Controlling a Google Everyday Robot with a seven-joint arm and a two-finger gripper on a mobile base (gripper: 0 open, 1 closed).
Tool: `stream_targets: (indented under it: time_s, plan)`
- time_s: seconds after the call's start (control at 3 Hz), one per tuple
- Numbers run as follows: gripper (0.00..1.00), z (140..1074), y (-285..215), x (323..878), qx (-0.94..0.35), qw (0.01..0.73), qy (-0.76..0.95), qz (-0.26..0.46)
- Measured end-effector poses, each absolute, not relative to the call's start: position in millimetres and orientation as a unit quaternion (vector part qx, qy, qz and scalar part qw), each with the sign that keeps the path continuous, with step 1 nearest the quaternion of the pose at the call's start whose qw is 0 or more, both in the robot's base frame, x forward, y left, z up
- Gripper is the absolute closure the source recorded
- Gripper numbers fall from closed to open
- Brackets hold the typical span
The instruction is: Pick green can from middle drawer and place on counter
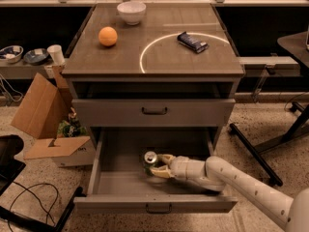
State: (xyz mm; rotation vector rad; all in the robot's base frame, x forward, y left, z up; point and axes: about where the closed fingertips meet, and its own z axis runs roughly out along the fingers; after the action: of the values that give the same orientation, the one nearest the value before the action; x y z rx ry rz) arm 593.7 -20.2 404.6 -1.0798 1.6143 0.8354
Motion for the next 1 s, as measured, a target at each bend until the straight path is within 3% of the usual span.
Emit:
stream_targets:
  time_s: [1.0]
  plan:
    - [0.12,404.6,-20.1,593.7,-0.445,0.491,0.665,0.344]
